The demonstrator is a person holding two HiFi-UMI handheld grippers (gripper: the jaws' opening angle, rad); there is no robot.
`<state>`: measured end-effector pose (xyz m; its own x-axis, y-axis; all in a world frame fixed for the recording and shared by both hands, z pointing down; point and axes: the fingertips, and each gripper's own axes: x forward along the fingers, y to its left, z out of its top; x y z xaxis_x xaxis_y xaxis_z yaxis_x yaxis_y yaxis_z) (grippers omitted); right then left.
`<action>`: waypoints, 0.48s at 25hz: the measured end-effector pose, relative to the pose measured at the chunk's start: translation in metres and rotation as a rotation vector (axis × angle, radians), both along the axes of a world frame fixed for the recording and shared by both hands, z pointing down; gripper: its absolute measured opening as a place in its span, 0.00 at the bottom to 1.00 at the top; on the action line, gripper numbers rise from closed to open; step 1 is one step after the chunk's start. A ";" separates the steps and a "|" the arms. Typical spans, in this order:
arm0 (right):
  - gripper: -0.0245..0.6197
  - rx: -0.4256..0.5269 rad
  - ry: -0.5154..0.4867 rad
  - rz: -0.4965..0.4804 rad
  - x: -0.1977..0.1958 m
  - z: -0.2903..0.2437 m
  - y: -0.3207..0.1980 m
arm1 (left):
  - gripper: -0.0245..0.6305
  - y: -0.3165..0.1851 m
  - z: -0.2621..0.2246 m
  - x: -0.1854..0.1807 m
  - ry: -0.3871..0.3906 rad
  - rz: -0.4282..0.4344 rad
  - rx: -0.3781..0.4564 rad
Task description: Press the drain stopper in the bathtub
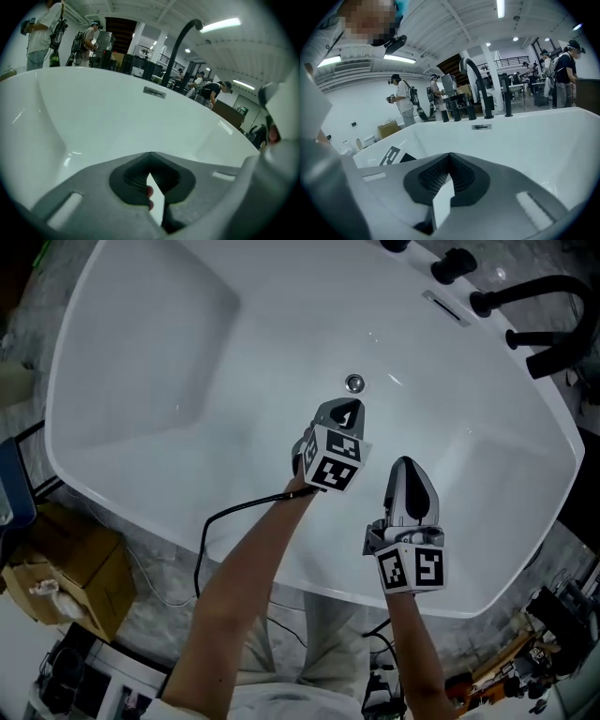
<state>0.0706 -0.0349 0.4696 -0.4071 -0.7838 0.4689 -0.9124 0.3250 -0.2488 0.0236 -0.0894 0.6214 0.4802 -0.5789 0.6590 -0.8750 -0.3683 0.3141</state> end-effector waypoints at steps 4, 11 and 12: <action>0.03 0.000 0.003 -0.005 0.001 -0.036 0.004 | 0.04 0.008 -0.068 -0.002 -0.004 0.028 0.057; 0.03 0.050 0.006 -0.001 -0.003 -0.112 0.011 | 0.04 0.037 -0.192 -0.017 0.012 0.029 0.163; 0.03 0.051 -0.001 0.008 -0.003 -0.121 0.012 | 0.04 0.041 -0.207 -0.019 0.012 0.031 0.171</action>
